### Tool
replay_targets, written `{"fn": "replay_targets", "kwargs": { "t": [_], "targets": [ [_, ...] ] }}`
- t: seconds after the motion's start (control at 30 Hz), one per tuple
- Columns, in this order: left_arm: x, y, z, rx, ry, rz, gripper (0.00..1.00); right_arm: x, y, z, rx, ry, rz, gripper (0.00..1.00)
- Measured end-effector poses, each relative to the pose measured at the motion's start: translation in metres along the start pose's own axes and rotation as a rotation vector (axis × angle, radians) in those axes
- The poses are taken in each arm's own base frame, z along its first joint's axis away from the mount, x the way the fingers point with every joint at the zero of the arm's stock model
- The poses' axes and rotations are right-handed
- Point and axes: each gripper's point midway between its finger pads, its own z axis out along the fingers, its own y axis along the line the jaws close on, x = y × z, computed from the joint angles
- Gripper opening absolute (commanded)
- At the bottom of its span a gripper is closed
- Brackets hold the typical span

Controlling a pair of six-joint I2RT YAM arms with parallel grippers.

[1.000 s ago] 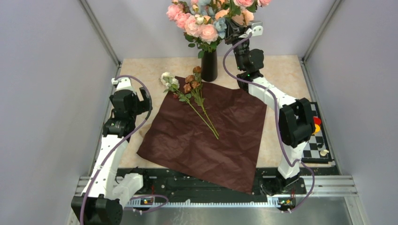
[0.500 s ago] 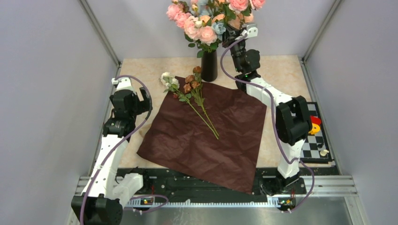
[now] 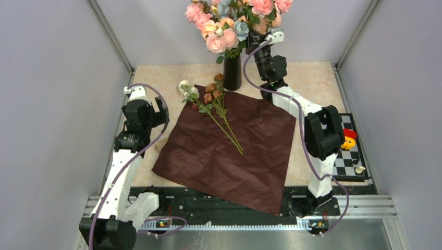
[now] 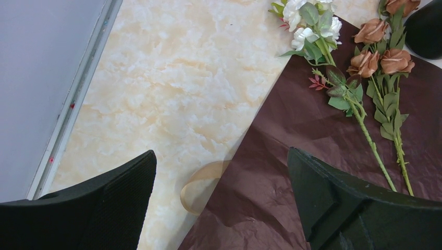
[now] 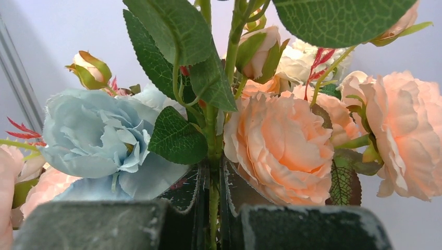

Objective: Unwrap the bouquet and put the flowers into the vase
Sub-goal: Insert the fake flower into the vase.

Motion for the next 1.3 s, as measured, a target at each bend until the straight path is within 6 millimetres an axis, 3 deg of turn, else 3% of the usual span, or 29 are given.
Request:
{"fn": "replay_targets", "kwargs": {
  "t": [0.43,0.8,1.3],
  "targets": [
    [0.000,-0.001,0.000,0.007,0.001,0.000,0.99,0.005,0.008,0.000,-0.010,0.022,-0.090,0.00],
    [0.000,-0.001,0.000,0.007,0.001,0.000,0.99,-0.011,0.016,0.013,-0.032,0.020,-0.170,0.00],
    [0.000,-0.001,0.000,0.007,0.002,0.000,0.99,0.012,0.019,0.010,-0.061,0.089,-0.165,0.00]
  ]
}}
